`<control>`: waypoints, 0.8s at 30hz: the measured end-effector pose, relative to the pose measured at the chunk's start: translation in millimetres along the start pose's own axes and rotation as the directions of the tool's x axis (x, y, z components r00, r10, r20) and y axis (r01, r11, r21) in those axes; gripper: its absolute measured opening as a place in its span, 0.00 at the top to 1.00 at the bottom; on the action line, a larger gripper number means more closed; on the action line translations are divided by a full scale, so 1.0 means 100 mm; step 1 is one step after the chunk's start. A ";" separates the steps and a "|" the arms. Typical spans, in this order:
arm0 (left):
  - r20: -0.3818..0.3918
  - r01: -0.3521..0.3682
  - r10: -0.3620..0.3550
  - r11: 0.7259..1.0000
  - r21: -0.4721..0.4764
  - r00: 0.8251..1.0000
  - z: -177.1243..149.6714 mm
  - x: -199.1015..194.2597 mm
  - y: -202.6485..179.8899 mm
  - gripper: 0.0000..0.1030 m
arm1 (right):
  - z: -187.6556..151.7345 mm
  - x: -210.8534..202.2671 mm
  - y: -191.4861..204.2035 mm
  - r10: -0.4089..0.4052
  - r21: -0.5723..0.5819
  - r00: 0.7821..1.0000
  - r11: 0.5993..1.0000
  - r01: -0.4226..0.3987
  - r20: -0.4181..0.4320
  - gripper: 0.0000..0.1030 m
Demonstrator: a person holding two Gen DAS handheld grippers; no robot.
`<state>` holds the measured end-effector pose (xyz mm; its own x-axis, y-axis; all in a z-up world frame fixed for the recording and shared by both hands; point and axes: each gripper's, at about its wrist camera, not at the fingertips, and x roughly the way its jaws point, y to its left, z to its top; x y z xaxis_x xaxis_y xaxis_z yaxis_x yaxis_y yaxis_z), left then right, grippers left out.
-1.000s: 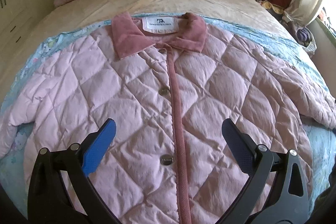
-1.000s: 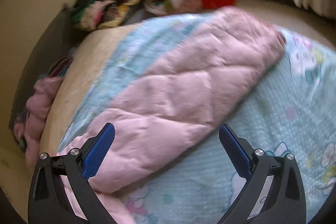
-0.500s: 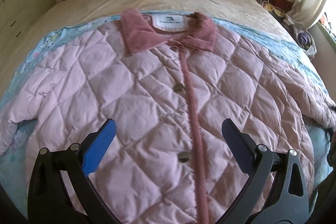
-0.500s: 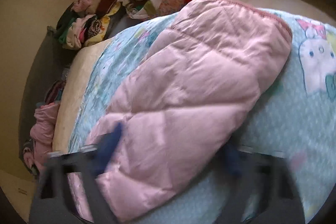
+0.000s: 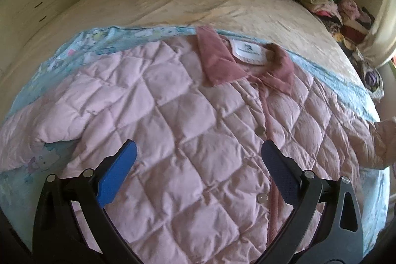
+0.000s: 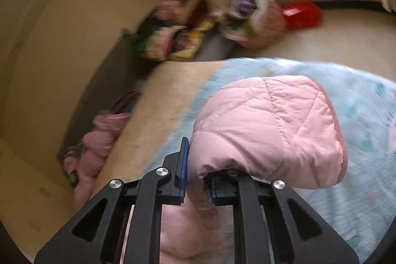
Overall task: Fold large clothes
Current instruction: 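Grasp the sleeve cuff with the right tool and lift it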
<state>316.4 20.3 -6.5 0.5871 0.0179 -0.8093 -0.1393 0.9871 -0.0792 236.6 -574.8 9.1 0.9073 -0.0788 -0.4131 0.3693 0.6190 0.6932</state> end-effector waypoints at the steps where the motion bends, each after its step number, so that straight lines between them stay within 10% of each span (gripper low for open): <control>1: 0.001 -0.003 0.003 1.000 -0.008 1.000 0.01 -0.01 0.03 0.08 | -0.02 -0.03 0.17 0.031 -0.035 1.000 0.999 -0.031 0.002 0.87; 9: 0.014 0.025 -0.024 0.996 -0.080 1.000 0.13 -0.07 0.23 0.08 | -0.25 -0.16 1.23 0.196 -0.224 0.979 0.953 -0.203 -0.050 0.87; 24: 0.067 0.187 -0.177 0.959 -0.212 0.982 0.21 0.05 0.58 0.08 | -1.68 0.33 2.45 0.230 -0.469 0.934 0.816 -0.338 -0.272 0.87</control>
<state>328.2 81.5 -2.8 0.6546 -0.1460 -0.7418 -0.1931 0.9164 -0.3508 323.4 -294.2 65.7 0.8782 0.2813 -0.3868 -0.0990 0.8982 0.4284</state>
